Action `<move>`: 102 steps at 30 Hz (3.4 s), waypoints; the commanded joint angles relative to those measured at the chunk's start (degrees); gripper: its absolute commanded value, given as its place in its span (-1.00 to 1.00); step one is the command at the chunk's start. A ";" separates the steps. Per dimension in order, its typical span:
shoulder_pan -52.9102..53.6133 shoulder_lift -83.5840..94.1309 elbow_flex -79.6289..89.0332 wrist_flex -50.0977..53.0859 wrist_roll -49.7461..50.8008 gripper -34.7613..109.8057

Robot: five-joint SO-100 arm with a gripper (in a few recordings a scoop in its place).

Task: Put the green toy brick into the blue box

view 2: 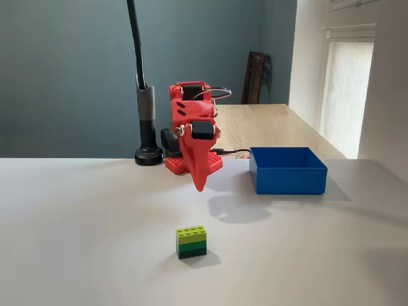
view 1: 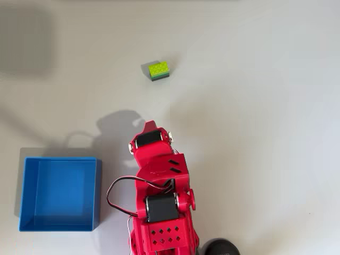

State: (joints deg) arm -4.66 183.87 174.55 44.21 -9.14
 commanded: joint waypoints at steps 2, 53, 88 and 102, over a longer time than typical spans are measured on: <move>-0.35 -5.36 -9.40 -0.53 1.32 -0.52; 5.71 -110.74 -93.08 14.15 -5.27 -0.17; 0.00 -102.92 -91.23 22.32 1.41 -0.52; -13.27 -70.58 -65.92 22.32 -1.32 -0.52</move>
State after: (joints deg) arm -12.57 99.49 101.60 65.92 -9.14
